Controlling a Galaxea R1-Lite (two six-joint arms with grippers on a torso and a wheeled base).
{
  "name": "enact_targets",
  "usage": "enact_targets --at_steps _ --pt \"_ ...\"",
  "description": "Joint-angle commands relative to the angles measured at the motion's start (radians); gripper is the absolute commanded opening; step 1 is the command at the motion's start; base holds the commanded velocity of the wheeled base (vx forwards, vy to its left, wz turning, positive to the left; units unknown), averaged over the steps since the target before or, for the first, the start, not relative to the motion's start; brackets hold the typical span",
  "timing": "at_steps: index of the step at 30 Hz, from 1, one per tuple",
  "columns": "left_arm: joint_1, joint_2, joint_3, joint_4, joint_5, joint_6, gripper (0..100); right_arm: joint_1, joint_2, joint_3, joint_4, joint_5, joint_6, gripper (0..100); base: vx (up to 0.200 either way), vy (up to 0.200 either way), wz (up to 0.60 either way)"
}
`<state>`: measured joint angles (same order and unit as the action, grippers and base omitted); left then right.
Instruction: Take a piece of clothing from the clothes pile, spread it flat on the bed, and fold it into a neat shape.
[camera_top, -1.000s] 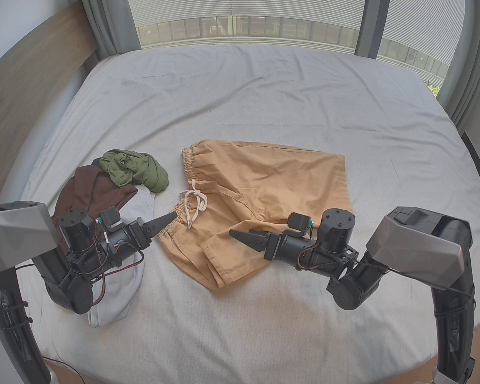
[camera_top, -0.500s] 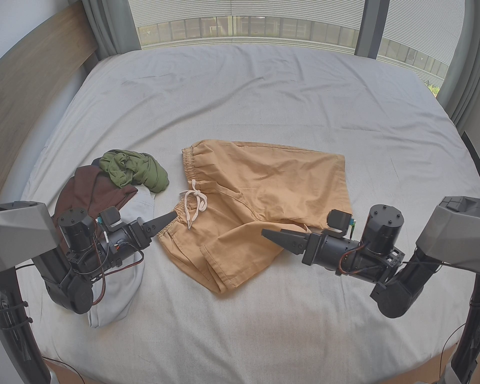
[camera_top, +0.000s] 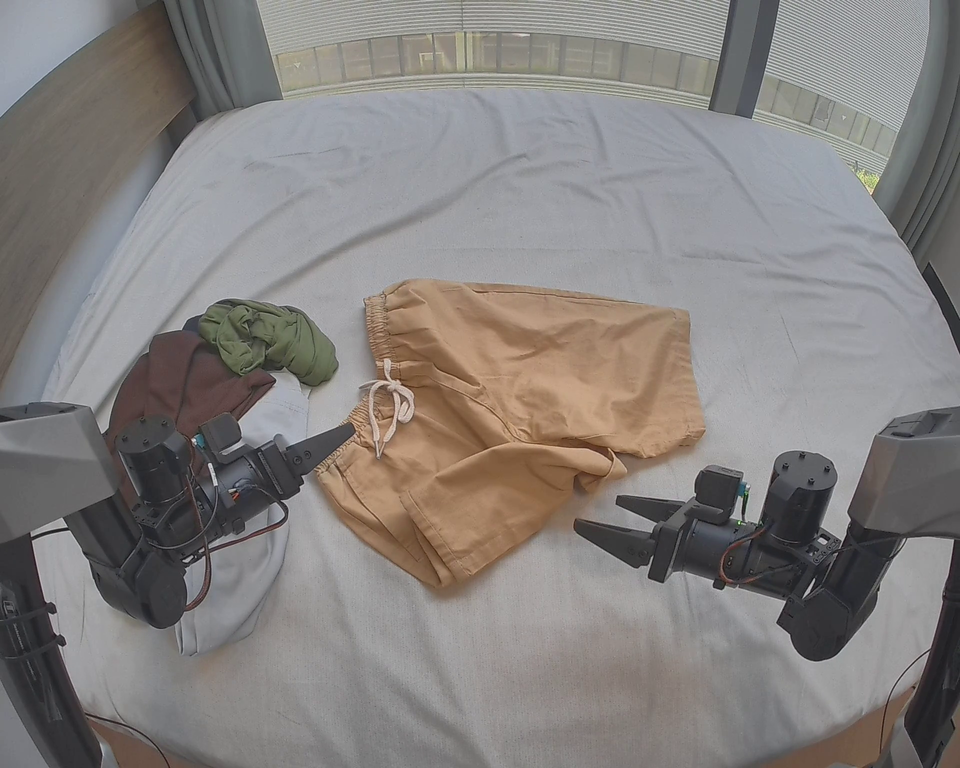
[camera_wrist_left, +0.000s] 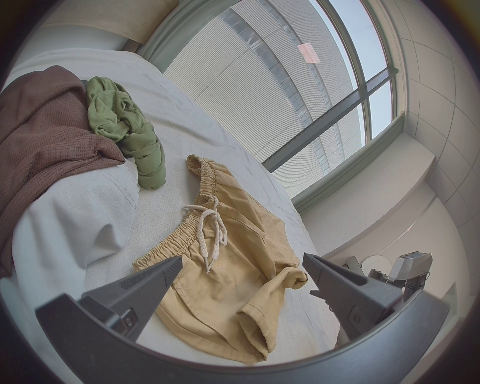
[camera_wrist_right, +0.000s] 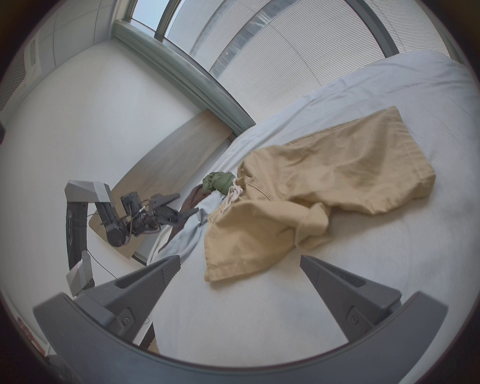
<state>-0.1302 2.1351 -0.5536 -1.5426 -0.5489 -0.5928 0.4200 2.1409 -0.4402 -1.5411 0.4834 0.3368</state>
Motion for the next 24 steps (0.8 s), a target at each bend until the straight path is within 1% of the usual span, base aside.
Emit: enact_targets --at_steps 1,5,8,11,14,15,16,18,20,24 --pt "0.0 0.002 0.0 -0.001 0.001 0.001 100 -0.01 0.024 0.029 -0.001 0.001 -0.012 100 0.0 0.0 0.0" --pt "0.0 0.002 0.0 0.001 0.001 0.001 100 0.006 0.03 0.026 0.001 0.001 -0.012 100 0.0 0.0 0.0" --pt "-0.002 0.003 0.0 -0.001 0.0 -0.001 100 0.036 0.076 0.012 0.001 0.001 -0.005 100 0.0 0.0 0.0" --pt "-0.002 0.005 0.0 0.001 0.0 -0.001 100 0.059 0.154 -0.043 0.001 0.001 0.002 100 0.0 0.0 0.0" --pt "0.0 0.003 0.0 -0.001 0.001 -0.001 100 0.069 0.186 -0.075 -0.001 0.0 0.025 100 0.0 0.0 0.0" --pt "0.0 0.003 0.0 -0.001 0.001 0.001 100 0.083 0.211 -0.114 0.001 -0.014 0.071 100 0.0 0.0 0.0" --pt "0.0 0.003 0.0 -0.001 0.0 -0.001 100 0.086 0.215 -0.123 0.001 -0.017 0.082 100 0.0 0.0 0.0" --pt "0.001 0.002 -0.002 -0.001 0.0 -0.001 100 0.097 0.234 -0.172 0.001 -0.026 0.13 100 0.0 0.0 0.0" --pt "0.003 0.002 -0.002 -0.001 0.001 -0.001 100 0.1 0.249 -0.203 0.002 -0.026 0.143 100 0.0 0.0 0.0" --pt "0.003 0.003 -0.003 -0.001 0.0 0.001 100 0.103 0.283 -0.259 0.03 -0.026 0.145 100 0.0 0.0 0.0"
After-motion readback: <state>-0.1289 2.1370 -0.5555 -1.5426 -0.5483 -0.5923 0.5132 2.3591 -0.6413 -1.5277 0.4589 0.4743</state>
